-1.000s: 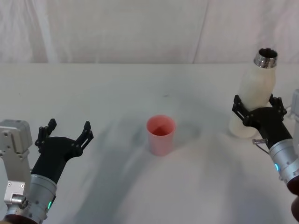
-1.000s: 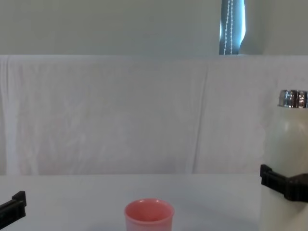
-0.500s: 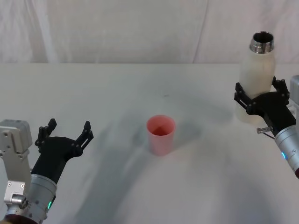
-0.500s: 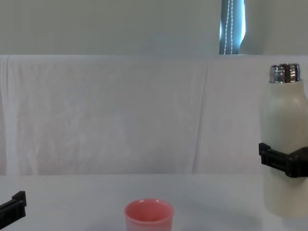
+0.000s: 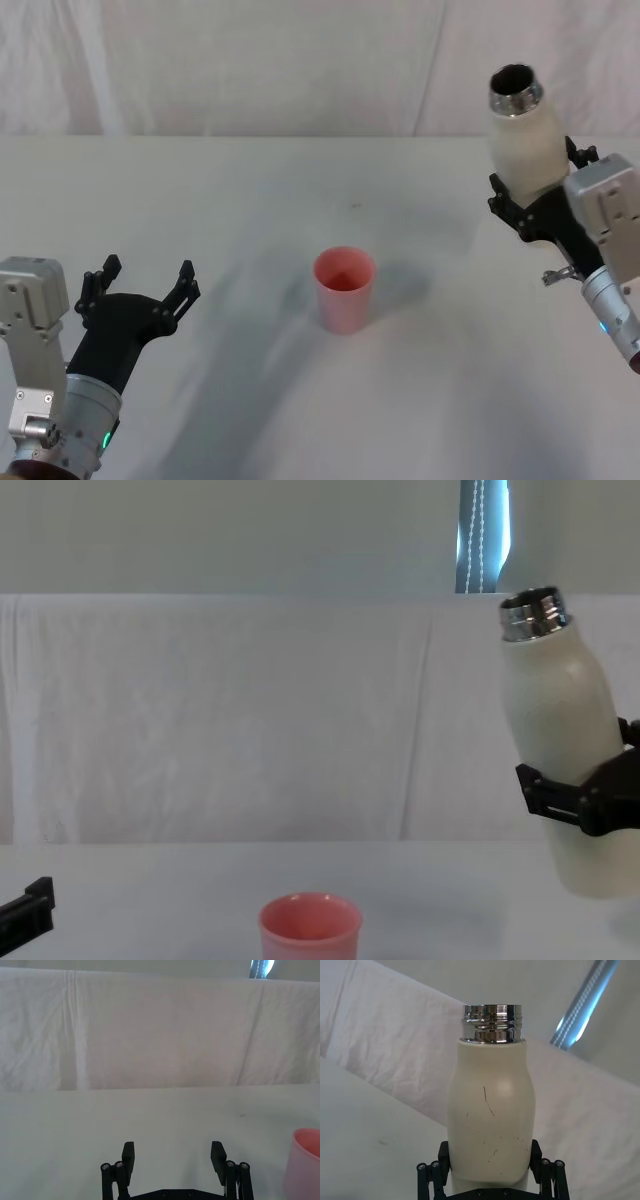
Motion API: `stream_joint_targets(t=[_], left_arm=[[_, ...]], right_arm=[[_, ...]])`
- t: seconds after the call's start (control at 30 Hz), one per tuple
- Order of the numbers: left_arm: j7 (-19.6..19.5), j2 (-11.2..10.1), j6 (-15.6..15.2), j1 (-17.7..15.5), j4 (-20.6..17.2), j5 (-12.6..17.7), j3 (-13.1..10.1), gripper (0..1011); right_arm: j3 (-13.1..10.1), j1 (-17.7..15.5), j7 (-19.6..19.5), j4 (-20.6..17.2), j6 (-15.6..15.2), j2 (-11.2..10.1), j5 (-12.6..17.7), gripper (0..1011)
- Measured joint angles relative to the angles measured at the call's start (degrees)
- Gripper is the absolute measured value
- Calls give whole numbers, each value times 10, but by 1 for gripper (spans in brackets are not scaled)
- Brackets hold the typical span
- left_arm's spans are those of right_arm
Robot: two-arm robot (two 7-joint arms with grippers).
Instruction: Grasp the thermos with one hand and pour water into the cup lid.
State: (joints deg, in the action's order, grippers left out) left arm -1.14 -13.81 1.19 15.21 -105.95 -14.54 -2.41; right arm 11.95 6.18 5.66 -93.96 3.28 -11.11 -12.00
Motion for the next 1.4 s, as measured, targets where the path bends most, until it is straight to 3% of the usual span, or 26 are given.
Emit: stream_joint_targets(t=[0.2,0.8,1.4], left_arm=[[0,0,0,0,0,0,0,1001],[0,0,0,0,0,0,0,1001],[0,0,0,0,0,0,0,1001]], right_arm=[[14,3,-6,-9,7,-14,-51,959],[39,8,-1,-20,7,-40,-125,959],[82,9,2,-28,1,-70,-199,959]])
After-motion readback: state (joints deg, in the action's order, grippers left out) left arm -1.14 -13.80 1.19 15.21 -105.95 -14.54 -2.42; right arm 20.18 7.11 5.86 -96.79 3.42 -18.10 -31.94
